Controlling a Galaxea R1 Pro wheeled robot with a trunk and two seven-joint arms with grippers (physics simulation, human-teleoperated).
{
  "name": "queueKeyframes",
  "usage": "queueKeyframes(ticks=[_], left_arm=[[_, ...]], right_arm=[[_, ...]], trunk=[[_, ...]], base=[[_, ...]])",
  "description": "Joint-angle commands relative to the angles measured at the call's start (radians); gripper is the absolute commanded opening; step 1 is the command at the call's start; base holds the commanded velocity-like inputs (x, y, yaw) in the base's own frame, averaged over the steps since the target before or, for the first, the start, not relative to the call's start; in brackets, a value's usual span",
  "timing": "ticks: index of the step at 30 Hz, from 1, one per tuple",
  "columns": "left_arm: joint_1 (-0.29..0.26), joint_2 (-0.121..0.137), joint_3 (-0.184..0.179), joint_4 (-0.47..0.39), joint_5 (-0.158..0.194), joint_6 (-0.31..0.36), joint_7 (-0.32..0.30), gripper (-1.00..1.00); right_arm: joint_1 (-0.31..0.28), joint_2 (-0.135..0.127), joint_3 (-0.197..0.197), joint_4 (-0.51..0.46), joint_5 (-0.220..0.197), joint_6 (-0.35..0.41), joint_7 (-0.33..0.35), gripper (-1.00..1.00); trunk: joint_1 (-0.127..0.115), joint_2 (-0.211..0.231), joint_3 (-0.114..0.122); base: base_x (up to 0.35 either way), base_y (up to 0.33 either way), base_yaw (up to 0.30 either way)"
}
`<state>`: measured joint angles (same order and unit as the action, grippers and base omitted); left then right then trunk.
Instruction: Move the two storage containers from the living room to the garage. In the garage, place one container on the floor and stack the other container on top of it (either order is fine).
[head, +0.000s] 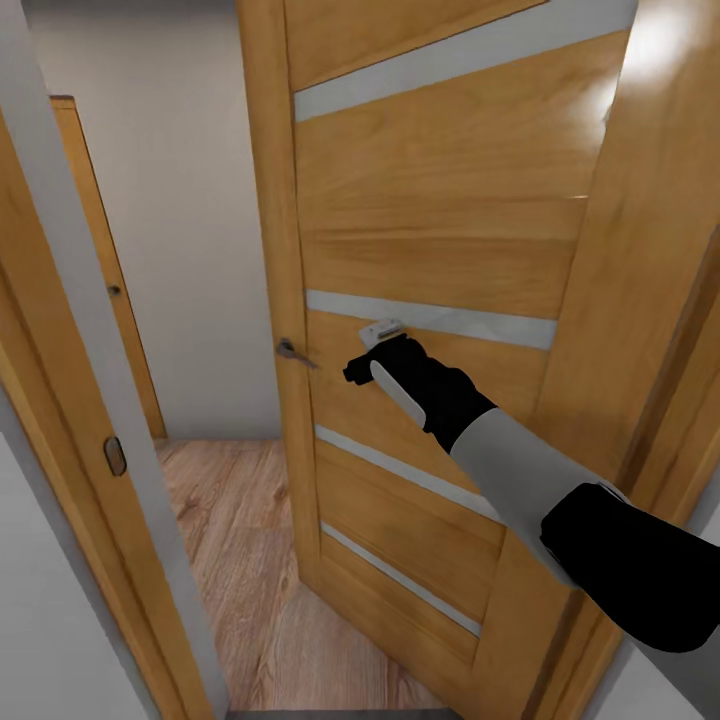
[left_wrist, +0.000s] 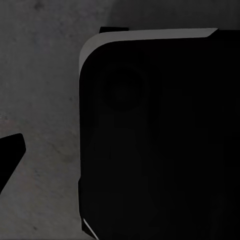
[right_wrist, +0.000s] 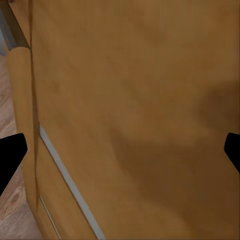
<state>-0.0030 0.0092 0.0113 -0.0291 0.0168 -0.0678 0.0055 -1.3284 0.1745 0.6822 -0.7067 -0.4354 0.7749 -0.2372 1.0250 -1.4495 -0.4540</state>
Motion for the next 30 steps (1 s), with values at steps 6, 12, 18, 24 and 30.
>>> queueKeyframes(ticks=[6, 12, 18, 24, 30], left_arm=[[0.000, 0.000, 0.001, 0.000, 0.002, -0.003, 0.001, 1.00], [0.000, 0.000, 0.001, 0.000, 0.002, -0.003, 0.001, 1.00], [0.000, 0.000, 0.001, 0.000, 0.002, -0.003, 0.001, 1.00], [0.000, 0.000, -0.001, 0.000, 0.002, 0.001, -0.001, 1.00], [0.000, 0.000, -0.002, 0.000, 0.002, 0.002, -0.002, 1.00]], right_arm=[[-0.002, 0.000, 0.009, -0.004, 0.020, 0.007, -0.008, 1.00], [-0.002, 0.000, 0.019, -0.054, 0.018, 0.016, 0.024, 1.00], [-0.002, 0.000, 0.031, -0.057, 0.018, 0.019, 0.020, 1.00], [-0.002, 0.000, 0.032, -0.048, 0.020, 0.020, 0.005, 1.00], [-0.002, 0.000, 0.033, -0.046, 0.021, 0.021, -0.051, 1.00]], trunk=[[0.000, 0.000, -0.001], [0.000, 0.000, -0.001], [0.000, 0.000, -0.001], [0.000, 0.000, -0.001], [0.000, 0.000, -0.001]], base=[[0.002, 0.000, 0.000], [0.000, 0.000, 0.000], [0.000, 0.000, 0.000], [0.167, 0.000, 0.000], [0.307, 0.000, 0.000]])
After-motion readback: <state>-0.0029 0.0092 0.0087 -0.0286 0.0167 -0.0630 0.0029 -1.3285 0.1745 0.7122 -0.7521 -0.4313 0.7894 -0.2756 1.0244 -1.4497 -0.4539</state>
